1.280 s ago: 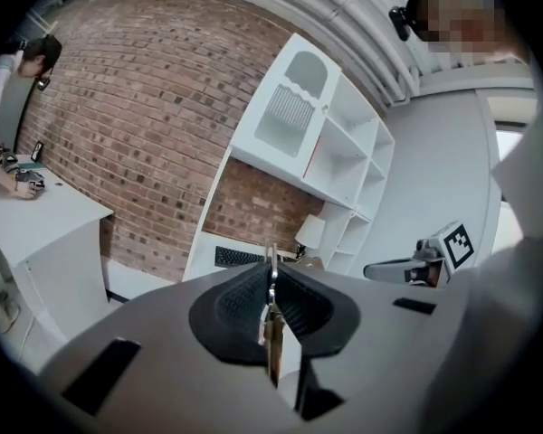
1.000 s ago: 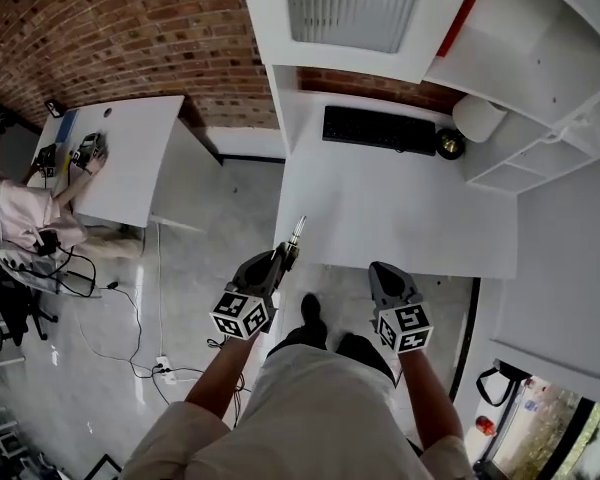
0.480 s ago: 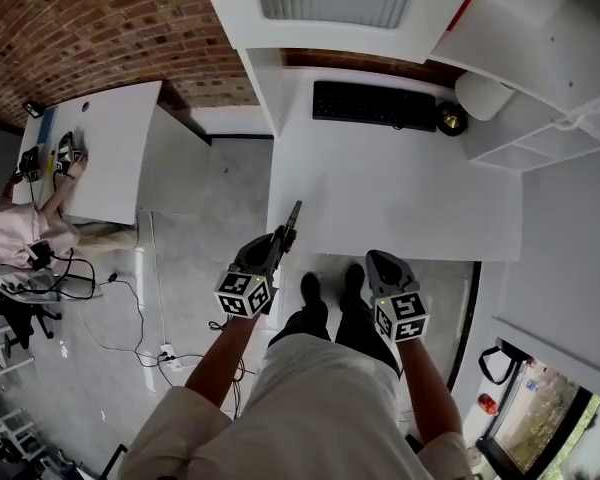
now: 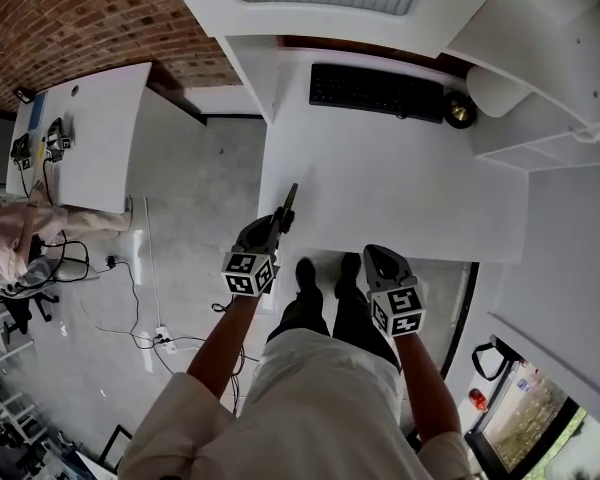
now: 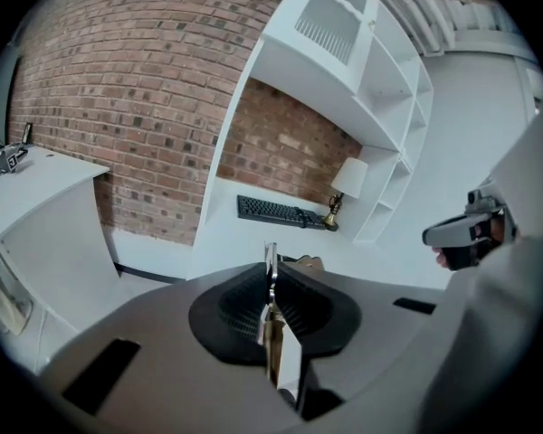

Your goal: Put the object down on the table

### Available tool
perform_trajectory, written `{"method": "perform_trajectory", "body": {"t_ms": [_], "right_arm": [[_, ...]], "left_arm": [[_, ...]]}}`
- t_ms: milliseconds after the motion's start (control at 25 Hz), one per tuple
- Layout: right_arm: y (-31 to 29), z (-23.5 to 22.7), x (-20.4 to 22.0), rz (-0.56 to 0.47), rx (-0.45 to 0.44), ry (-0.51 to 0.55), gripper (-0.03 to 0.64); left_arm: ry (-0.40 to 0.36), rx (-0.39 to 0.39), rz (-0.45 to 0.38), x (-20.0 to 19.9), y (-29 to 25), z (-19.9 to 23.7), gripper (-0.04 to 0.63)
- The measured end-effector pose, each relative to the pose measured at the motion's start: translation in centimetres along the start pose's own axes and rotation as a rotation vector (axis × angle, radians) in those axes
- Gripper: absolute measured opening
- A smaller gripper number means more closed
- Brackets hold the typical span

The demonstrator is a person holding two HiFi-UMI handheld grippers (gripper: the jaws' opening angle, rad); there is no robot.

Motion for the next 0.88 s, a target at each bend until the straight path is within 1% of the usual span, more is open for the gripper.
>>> {"method": "perform_trajectory", "body": {"t_ms": [480,760,880], "right_arm": [[-2.0,-1.6,0.4,0.034,-0.025,-0.021,0.002],[-2.6,-2.1,0.6,0.05,-0.028,-0.03,0.002],[-2.7,-2.2,0.9,0.056,-0.029,-0.036,0.003]], "left_arm": [[0.0,-0.042,0.097,2.2,-5.5,1.9,0.018],[-0.017,-0.078,0.134,3.4,-7.1,2.8,0.02],[-0.04,-0.091,0.139,3.5,-7.3,2.7,0.021]]}}
Point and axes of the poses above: the fingertips, and each gripper's own axes: y backward along the fingers, z to its left, x out of its underside, the point moved 5 cm from there along y, backward along the fingers, and after that the axes turned 7 degrees about z, right-handed, at the moved point
